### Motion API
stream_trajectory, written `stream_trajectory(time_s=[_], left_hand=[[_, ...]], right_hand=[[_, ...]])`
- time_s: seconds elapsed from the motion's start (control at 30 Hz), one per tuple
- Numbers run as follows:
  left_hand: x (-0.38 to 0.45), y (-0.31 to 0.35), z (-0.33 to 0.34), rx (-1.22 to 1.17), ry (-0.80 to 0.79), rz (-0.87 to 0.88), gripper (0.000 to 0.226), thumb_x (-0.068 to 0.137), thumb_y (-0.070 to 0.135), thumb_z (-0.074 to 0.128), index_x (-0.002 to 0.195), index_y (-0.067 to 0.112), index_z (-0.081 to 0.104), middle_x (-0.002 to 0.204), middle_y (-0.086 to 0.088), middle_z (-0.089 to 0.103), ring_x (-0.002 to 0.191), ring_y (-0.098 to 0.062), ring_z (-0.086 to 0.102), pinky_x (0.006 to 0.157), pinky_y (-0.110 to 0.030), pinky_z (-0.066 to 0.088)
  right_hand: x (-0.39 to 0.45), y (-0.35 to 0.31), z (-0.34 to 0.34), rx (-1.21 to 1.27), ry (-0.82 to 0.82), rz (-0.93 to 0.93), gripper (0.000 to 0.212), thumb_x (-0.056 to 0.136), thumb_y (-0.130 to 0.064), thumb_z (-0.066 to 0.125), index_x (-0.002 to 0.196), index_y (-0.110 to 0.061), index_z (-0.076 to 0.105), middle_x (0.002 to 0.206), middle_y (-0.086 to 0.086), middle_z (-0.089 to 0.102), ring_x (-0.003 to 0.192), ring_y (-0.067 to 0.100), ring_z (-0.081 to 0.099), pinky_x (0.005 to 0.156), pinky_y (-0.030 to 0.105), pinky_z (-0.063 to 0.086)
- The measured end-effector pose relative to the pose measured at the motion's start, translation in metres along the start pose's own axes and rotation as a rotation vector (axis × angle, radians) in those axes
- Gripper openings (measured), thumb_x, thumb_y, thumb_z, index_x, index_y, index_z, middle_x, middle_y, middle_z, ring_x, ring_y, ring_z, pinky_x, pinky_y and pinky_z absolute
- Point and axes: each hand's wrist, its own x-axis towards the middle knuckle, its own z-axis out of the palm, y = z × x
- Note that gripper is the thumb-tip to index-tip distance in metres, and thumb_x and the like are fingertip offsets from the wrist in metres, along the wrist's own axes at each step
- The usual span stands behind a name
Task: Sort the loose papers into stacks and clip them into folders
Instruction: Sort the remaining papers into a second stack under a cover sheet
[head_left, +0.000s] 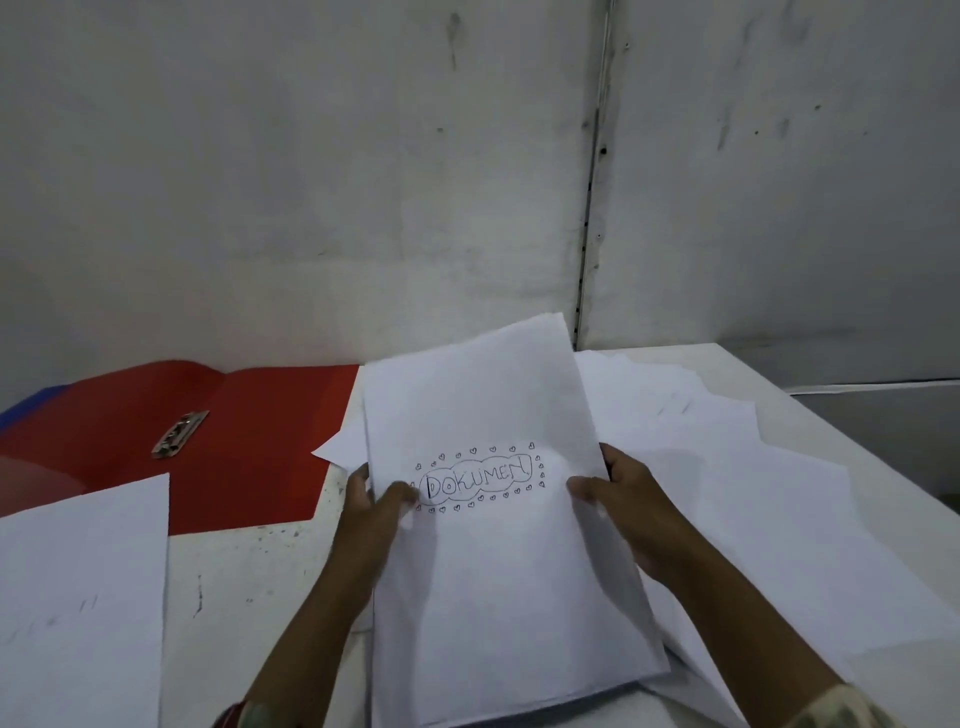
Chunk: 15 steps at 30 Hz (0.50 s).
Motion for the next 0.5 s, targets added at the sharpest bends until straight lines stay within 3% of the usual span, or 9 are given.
stream_trajectory(time_s=[0.07, 0.17, 0.3, 0.4, 0.5], left_hand=[[-0.002, 0.016, -0.001, -0.204, -0.016, 0.012, 0.015, 0.083, 0.002, 0.054, 0.085, 0.016, 0.057, 0.087, -0.009, 0.065, 0.084, -0.027, 0.058, 0.068, -0.032, 0.047], [-0.009, 0.045, -0.001, -0.326, 0.005, 0.164, 0.023, 0.084, -0.004, 0.049, 0.075, 0.016, 0.055, 0.066, 0.000, 0.063, 0.061, -0.016, 0.057, 0.052, -0.025, 0.045], [-0.025, 0.072, 0.003, -0.388, 0.040, 0.377, 0.028, 0.085, -0.006, 0.048, 0.081, 0.021, 0.056, 0.068, 0.006, 0.066, 0.058, -0.008, 0.061, 0.048, -0.018, 0.050], [-0.034, 0.073, 0.004, -0.434, -0.006, 0.424, 0.030, 0.083, -0.006, 0.049, 0.089, 0.024, 0.056, 0.077, 0.001, 0.065, 0.063, -0.013, 0.065, 0.047, -0.019, 0.053], [-0.037, 0.063, 0.003, -0.445, -0.051, 0.402, 0.028, 0.069, 0.007, 0.056, 0.091, 0.025, 0.055, 0.086, -0.004, 0.064, 0.076, -0.022, 0.062, 0.049, -0.021, 0.054]], right_hand=[[-0.002, -0.012, -0.003, 0.008, 0.029, -0.083, 0.026, 0.089, 0.000, 0.052, 0.096, -0.024, 0.059, 0.094, -0.003, 0.069, 0.083, 0.015, 0.065, 0.072, 0.026, 0.052], [-0.006, -0.033, -0.007, -0.006, 0.075, -0.231, 0.024, 0.091, -0.003, 0.052, 0.099, -0.025, 0.057, 0.097, -0.007, 0.067, 0.089, 0.013, 0.064, 0.080, 0.028, 0.052], [-0.013, -0.050, -0.006, 0.062, 0.123, -0.366, 0.026, 0.091, -0.003, 0.051, 0.095, -0.029, 0.054, 0.102, -0.001, 0.065, 0.094, 0.018, 0.063, 0.082, 0.035, 0.053], [-0.016, -0.052, -0.002, 0.144, 0.137, -0.371, 0.028, 0.088, -0.003, 0.055, 0.094, -0.031, 0.051, 0.100, -0.001, 0.062, 0.093, 0.020, 0.061, 0.070, 0.027, 0.057], [-0.017, -0.046, 0.000, 0.201, 0.190, -0.378, 0.030, 0.083, -0.002, 0.061, 0.093, -0.029, 0.053, 0.099, 0.000, 0.063, 0.088, 0.019, 0.061, 0.056, 0.020, 0.054]])
